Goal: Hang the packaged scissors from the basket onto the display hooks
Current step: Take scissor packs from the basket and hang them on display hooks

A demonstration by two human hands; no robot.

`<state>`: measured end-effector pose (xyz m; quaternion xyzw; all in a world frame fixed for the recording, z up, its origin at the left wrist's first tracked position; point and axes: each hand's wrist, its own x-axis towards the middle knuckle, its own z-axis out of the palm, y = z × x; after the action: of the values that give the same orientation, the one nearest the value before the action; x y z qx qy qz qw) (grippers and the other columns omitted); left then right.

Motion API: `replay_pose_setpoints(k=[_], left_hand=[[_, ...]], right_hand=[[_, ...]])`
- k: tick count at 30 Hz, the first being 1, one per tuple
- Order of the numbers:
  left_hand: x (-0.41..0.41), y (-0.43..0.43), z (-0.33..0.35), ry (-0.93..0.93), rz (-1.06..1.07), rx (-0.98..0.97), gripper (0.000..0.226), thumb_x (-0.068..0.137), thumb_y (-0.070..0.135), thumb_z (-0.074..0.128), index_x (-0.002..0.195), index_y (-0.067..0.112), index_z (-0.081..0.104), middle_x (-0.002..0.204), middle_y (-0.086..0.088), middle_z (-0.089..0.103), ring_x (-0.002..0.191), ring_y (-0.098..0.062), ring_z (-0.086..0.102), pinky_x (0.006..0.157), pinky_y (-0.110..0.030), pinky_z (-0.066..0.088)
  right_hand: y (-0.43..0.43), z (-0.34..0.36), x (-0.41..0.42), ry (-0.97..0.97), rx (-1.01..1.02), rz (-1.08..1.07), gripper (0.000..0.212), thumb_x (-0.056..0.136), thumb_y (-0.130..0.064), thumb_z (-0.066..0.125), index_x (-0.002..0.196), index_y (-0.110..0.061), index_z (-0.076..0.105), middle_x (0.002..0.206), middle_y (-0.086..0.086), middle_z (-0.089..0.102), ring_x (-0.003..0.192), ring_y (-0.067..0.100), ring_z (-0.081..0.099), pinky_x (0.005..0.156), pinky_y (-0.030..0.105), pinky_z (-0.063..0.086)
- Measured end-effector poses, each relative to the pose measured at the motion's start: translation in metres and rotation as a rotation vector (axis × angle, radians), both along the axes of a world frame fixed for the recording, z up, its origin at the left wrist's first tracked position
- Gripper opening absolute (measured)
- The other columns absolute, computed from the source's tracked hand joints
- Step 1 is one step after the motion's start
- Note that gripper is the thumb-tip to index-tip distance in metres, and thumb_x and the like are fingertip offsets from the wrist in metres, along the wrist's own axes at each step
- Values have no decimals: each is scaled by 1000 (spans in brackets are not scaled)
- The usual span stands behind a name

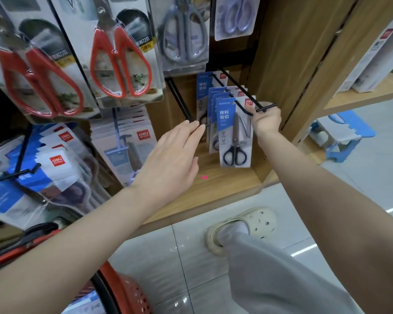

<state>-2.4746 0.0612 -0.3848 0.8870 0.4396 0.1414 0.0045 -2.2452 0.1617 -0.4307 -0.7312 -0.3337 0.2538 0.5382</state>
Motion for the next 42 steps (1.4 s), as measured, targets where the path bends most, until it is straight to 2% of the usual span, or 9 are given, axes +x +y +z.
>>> replay_pose_setpoints(k=[4, 10, 16, 22, 30, 34, 37, 39, 42], left_hand=[[-8, -3, -2, 48, -6, 44, 55, 85, 11, 63, 137, 3, 46, 141, -17, 46, 132, -31, 42, 108, -37, 27], [-26, -21, 6, 60, -4, 110, 38, 80, 13, 67, 116, 4, 61, 120, -16, 59, 115, -32, 54, 96, -42, 42], [-73, -65, 9, 78, 22, 124, 26, 84, 25, 43, 93, 11, 64, 82, -4, 60, 80, -26, 59, 74, -36, 41], [-166, -142, 4, 48, 107, 113, 22, 85, 24, 44, 86, 13, 64, 78, -1, 59, 76, -24, 55, 72, -33, 35], [-288, -252, -53, 77, 316, -96, 13, 82, 26, 47, 84, 20, 58, 76, 5, 55, 72, -19, 52, 69, -30, 33], [-323, -291, -92, 100, 429, -268, 22, 77, 36, 47, 95, 25, 51, 80, 7, 56, 76, -14, 52, 71, -27, 33], [-343, -299, -107, 144, 543, -456, 32, 84, 38, 59, 113, 25, 57, 103, 7, 59, 97, -14, 59, 89, -25, 40], [-358, -299, -120, 99, 633, -583, 43, 95, 37, 48, 135, 22, 45, 133, 5, 47, 126, -15, 43, 107, -28, 29], [-370, -294, -135, 42, 701, -751, 50, 99, 36, 41, 146, 21, 30, 152, 2, 28, 141, -16, 24, 117, -34, 16]], right_hand=[[3, -2, 3, -54, -37, 14, 14, 87, -13, 66, 98, -7, 63, 107, 9, 63, 102, 16, 57, 97, 23, 44], [-38, -9, -10, -384, -203, 226, 30, 96, -20, 52, 120, -1, 55, 124, 16, 58, 115, 28, 54, 91, 30, 41], [-99, 3, -48, -758, -359, 598, 24, 98, -17, 48, 109, 0, 62, 118, 19, 58, 112, 32, 54, 91, 33, 40], [-160, 23, -124, -1068, -92, 807, 22, 97, -23, 49, 112, -10, 58, 108, 9, 54, 102, 27, 54, 79, 37, 44], [-231, 34, -264, -921, 242, 1191, 15, 92, -18, 53, 104, -11, 58, 97, 4, 54, 91, 18, 51, 77, 22, 33], [-266, 1, -323, -825, 108, 1428, 25, 97, -21, 48, 120, -13, 52, 117, 2, 50, 110, 16, 49, 93, 23, 35], [-280, -38, -356, -778, -131, 1533, 32, 98, -21, 47, 130, -16, 45, 130, 0, 43, 117, 17, 47, 93, 26, 37], [-286, -67, -372, -764, -290, 1573, 35, 99, -23, 47, 132, -16, 42, 133, 0, 42, 118, 19, 49, 91, 28, 36], [-296, -112, -387, -693, -502, 1596, 44, 97, -25, 51, 137, -14, 39, 140, 2, 40, 123, 19, 47, 100, 27, 33]])
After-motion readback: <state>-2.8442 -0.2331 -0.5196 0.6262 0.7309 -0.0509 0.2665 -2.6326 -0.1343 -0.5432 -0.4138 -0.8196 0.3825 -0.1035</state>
